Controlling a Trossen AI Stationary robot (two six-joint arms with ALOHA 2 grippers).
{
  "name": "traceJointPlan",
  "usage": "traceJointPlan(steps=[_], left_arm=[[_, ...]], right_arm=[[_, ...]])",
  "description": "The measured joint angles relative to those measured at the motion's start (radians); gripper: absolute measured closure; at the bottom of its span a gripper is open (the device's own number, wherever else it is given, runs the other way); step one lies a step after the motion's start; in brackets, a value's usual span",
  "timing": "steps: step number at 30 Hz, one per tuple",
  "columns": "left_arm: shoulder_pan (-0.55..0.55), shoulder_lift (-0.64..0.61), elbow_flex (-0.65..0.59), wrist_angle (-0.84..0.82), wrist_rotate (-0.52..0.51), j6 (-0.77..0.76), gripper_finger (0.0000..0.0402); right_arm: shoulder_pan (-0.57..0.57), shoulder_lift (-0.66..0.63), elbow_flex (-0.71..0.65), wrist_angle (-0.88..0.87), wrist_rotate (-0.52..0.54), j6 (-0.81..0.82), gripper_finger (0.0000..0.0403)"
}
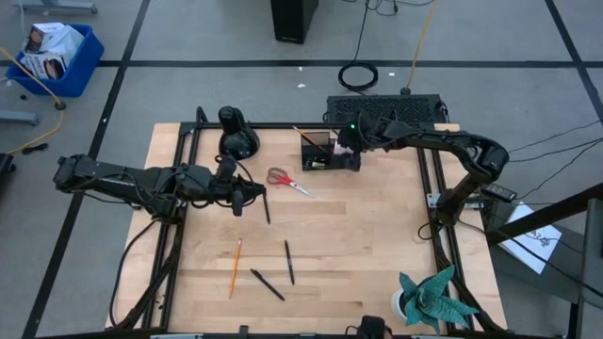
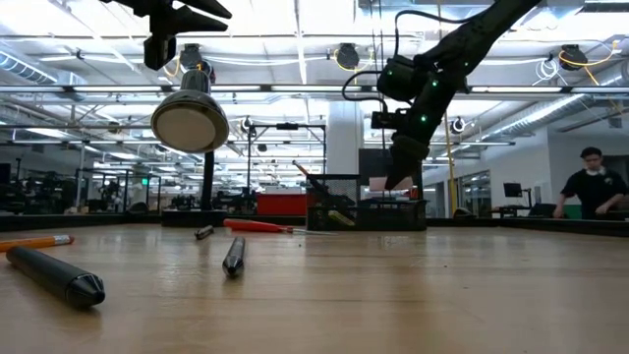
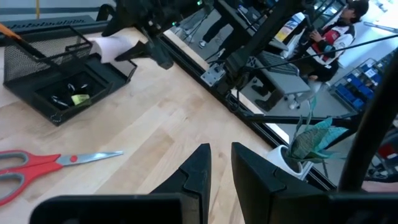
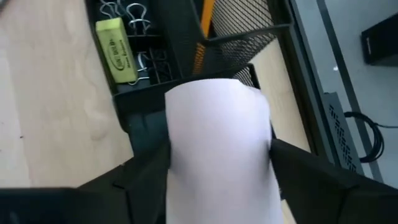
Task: Pick and place office supplies into organizer
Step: Put the pink sticky notes into the black desk organizer, then put the orange pencil into the black desk organizer
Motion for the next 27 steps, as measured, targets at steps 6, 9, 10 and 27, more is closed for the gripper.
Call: traceJointPlan(steps=[6,9,10,27], left_arm=[[0.0,0.0,0.0,0.0,0.001,0.0,0.0334],[0.0,0.0,0.0,0.0,0.001,0.0,0.0334],[0.0,0.0,0.0,0.0,0.001,0.0,0.0334],[0.0,0.0,0.0,-0.002,0.0,0.019,0.0334]], right_arm=[[0.0,0.0,0.0,0.001,0.007,-0.001,0.0081],[0.0,0.0,0.0,0.02,0.026,0.02,0.0072],[0.0,0.0,0.0,0.021,0.032,0.019,0.0072],[0.109,-0.057,0.0,-0.037,0.013,0.237,0.0075]])
